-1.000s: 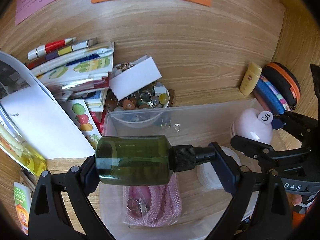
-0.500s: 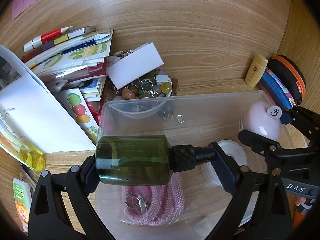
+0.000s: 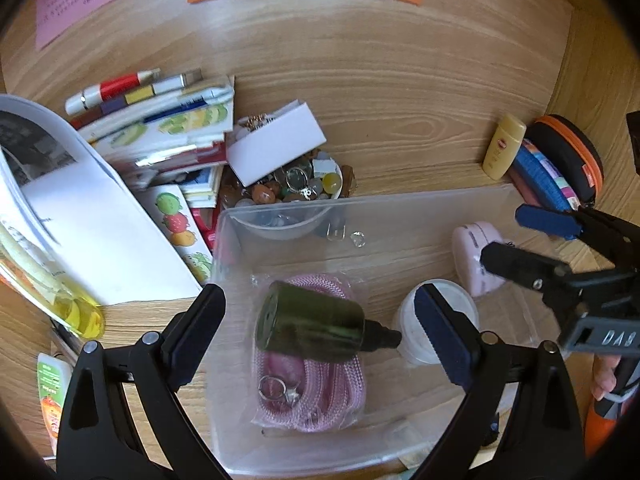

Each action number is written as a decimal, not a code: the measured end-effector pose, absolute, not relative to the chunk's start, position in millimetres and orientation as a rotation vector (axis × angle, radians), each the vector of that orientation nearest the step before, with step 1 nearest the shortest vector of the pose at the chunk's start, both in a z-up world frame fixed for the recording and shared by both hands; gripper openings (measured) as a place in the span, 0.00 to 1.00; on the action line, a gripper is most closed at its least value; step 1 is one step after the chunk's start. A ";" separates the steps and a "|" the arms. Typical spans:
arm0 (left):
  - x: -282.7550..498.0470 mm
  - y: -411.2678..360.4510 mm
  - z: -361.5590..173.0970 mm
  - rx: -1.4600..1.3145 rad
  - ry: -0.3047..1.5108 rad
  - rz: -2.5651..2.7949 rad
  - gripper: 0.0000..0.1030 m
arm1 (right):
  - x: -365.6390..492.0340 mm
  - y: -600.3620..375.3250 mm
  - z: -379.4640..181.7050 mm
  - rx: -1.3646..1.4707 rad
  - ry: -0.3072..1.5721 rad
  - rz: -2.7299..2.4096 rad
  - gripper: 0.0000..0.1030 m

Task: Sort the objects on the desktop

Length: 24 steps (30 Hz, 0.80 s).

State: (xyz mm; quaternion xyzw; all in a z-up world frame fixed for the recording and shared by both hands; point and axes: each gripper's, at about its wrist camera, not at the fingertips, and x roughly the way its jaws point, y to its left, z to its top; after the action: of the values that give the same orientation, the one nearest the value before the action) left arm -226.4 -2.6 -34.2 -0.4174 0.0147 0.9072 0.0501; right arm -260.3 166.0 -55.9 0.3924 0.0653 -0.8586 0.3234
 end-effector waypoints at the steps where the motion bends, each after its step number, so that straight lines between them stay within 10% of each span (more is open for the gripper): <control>1: -223.9 -3.7 -31.2 -1.267 0.044 2.765 0.94 | -259.4 168.8 -51.9 1.013 0.157 -2.264 0.73; 24: -126.5 -50.4 18.8 -1.000 -0.033 2.862 0.98 | -160.4 173.3 3.7 0.768 0.221 -2.292 0.86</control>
State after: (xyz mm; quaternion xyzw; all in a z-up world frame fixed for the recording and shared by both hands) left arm -126.5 -50.4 18.8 -0.3293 -0.0110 0.9426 0.0549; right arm -160.4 173.3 3.7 0.2966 0.0851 -0.8846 0.3498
